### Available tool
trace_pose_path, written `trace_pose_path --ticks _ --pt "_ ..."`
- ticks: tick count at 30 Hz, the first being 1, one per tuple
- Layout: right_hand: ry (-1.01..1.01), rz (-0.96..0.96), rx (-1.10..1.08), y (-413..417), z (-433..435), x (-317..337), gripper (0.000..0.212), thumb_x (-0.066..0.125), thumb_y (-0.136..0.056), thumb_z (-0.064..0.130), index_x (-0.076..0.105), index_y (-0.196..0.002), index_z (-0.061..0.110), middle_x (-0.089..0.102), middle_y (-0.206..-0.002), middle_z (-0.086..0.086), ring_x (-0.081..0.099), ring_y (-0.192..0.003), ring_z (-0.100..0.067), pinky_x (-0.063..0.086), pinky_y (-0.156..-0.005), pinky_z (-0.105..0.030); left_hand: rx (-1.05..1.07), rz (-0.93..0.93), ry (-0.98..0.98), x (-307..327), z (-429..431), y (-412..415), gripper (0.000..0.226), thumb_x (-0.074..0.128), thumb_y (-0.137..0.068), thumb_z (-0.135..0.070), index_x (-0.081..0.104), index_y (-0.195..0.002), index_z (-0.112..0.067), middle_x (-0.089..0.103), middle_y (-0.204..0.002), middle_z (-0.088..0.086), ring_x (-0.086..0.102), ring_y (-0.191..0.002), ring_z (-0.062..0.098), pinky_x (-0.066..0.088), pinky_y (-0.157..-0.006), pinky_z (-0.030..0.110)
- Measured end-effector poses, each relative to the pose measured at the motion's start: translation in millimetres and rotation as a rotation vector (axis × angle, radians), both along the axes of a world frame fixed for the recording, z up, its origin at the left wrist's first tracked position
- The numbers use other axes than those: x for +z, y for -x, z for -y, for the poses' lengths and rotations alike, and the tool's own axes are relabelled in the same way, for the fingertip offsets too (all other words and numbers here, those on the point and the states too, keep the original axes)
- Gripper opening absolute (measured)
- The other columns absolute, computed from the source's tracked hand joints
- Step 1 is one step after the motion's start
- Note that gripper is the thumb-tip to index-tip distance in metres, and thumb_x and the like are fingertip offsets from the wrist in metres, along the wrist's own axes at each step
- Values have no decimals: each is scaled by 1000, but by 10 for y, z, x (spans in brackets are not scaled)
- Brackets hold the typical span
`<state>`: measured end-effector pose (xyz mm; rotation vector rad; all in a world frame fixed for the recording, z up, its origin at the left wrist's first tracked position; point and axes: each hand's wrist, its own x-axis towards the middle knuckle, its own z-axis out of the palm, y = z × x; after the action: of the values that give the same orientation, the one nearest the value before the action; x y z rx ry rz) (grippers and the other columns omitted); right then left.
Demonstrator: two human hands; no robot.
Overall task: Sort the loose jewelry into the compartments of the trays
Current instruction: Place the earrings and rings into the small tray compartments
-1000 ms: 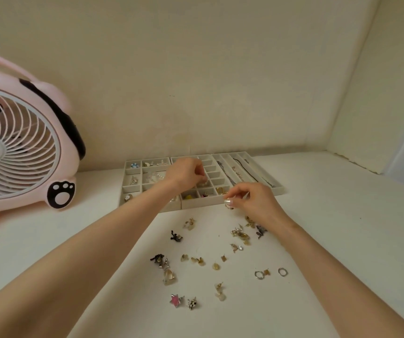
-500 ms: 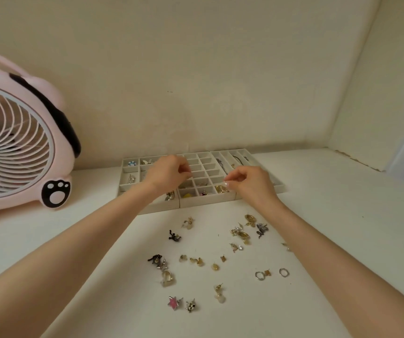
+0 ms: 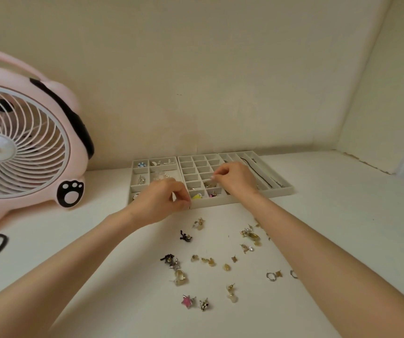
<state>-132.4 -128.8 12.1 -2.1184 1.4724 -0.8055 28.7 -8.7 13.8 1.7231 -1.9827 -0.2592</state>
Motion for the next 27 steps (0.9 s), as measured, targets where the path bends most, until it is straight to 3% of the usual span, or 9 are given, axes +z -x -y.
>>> trace_pose_path --ticks 6,9,12,16,21,27 --pt "31 85 188 259 -240 37 7 71 -79 23 71 -76 30 67 -80 11 61 -79 -9 51 -79 -35 -83 -32 -109 -28 -121 32 8 70 -81 -19 66 -80 -26 62 -85 -9 52 -73 11 40 -67 17" --pt "-30 0 390 295 -427 32 14 72 -77 16 74 -79 30 70 -85 9 60 -82 -7 49 -81 -35 -63 -27 -115 -23 -116 24 17 70 -81 -18 62 -77 -32 61 -82 -12 51 -72 11 40 -66 18" --pt "-40 -132 534 265 -568 5 25 73 -75 13 73 -87 35 64 -84 14 54 -76 1 47 -76 -27 -44 -25 -95 -23 -107 19 24 69 -82 -17 58 -74 -37 60 -80 -12 52 -72 12 40 -66 21" --pt "15 -265 521 227 -665 -44 17 77 -75 24 72 -89 32 61 -91 14 48 -72 2 39 -66 -21 -18 -26 -102 -48 -117 50 20 70 -81 -21 57 -75 -34 58 -78 -12 53 -74 11 42 -68 22" --pt "14 -236 459 295 -636 -85 8 76 -76 29 70 -80 25 68 -92 10 58 -87 -7 47 -78 -28 1 -20 -99 -72 -110 93 12 71 -80 -22 60 -79 -27 56 -76 -12 50 -70 7 40 -66 18" --pt "14 -173 378 416 -555 -94 4 74 -75 27 71 -78 27 67 -84 13 59 -86 -4 45 -73 -23 21 -40 -73 -96 -81 159 9 68 -82 -17 62 -81 -23 55 -72 -14 48 -63 1 36 -58 9"
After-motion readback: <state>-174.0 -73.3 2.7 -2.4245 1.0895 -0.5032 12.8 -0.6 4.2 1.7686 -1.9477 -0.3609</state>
